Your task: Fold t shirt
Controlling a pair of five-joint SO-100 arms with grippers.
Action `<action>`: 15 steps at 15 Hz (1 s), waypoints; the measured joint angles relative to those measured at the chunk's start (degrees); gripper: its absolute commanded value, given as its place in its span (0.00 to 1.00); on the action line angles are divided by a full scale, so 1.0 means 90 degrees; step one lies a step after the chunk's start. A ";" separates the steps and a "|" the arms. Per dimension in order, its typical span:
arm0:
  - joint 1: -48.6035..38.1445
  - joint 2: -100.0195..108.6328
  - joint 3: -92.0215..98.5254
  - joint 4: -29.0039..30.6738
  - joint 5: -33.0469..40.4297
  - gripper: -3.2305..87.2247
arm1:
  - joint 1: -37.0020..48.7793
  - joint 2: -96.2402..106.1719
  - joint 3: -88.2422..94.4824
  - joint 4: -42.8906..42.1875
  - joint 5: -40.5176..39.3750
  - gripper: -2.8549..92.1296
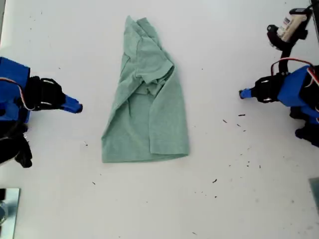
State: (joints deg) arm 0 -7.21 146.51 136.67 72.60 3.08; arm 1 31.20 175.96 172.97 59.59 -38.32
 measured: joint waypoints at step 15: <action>0.1123 -0.4043 -0.1367 -0.0781 -0.0107 0.26 | -0.0098 0.0947 0.0088 0.0273 0.0000 0.06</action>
State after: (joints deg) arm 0 2.90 110.13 124.37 65.57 2.11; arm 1 30.32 184.48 173.76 62.05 -38.32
